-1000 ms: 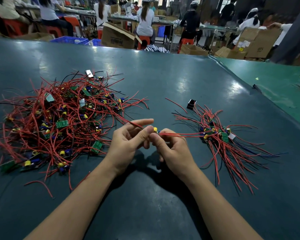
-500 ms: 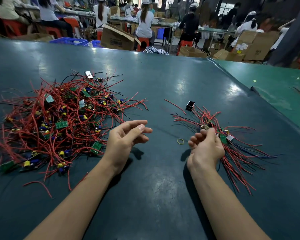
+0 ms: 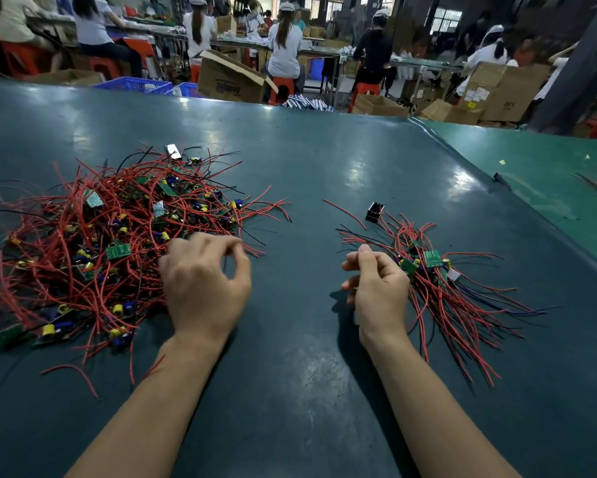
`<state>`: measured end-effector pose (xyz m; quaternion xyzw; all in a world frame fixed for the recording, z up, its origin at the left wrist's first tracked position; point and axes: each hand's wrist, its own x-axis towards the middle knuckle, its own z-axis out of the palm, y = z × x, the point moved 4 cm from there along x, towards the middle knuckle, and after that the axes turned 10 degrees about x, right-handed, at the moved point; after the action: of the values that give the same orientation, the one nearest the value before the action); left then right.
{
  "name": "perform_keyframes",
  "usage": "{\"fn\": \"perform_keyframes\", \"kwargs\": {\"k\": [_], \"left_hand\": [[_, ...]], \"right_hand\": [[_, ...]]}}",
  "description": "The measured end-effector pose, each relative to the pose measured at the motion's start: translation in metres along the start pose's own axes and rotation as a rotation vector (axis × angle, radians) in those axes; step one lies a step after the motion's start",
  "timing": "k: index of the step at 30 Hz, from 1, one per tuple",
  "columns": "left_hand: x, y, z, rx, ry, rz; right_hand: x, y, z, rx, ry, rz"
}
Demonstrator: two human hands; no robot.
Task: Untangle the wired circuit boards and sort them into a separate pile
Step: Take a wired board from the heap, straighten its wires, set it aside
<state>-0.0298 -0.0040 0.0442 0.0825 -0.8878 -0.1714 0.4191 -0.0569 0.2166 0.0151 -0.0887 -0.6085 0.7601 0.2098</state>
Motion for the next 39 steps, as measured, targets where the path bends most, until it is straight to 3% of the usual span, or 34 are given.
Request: {"fn": "perform_keyframes", "kwargs": {"k": [3,6,8,12,13,16,21,26,32,39], "left_hand": [[0.006,-0.030,0.001,0.296,-0.120,-0.251],[0.003,-0.040,0.008,0.399,-0.291,-0.305],[0.003,-0.037,0.010,0.372,-0.292,-0.280],[0.010,-0.043,0.001,0.304,-0.126,-0.334],[0.011,-0.046,0.002,0.334,-0.157,-0.341],[0.013,-0.049,0.014,0.448,-0.320,-0.297],[0.024,-0.048,0.028,0.564,-0.426,-0.305],[0.025,-0.050,0.032,0.600,-0.441,-0.246],[0.022,-0.041,0.040,0.623,-0.456,-0.017],[0.023,-0.043,0.045,0.578,-0.534,-0.096]], "right_hand": [[0.000,-0.001,0.000,-0.004,-0.003,0.003],[0.000,-0.001,0.002,-0.032,-0.029,-0.003],[-0.002,0.000,0.003,-0.049,-0.053,-0.013],[-0.003,0.001,0.005,-0.097,-0.093,-0.030],[-0.003,0.002,0.005,-0.102,-0.097,-0.033],[-0.002,0.002,0.005,-0.110,-0.101,-0.044],[-0.003,0.003,0.005,-0.113,-0.113,-0.033],[-0.006,0.001,0.005,-0.140,-0.137,-0.036],[-0.006,0.002,0.006,-0.146,-0.152,-0.043],[-0.005,0.003,0.006,-0.155,-0.162,-0.034]]}}
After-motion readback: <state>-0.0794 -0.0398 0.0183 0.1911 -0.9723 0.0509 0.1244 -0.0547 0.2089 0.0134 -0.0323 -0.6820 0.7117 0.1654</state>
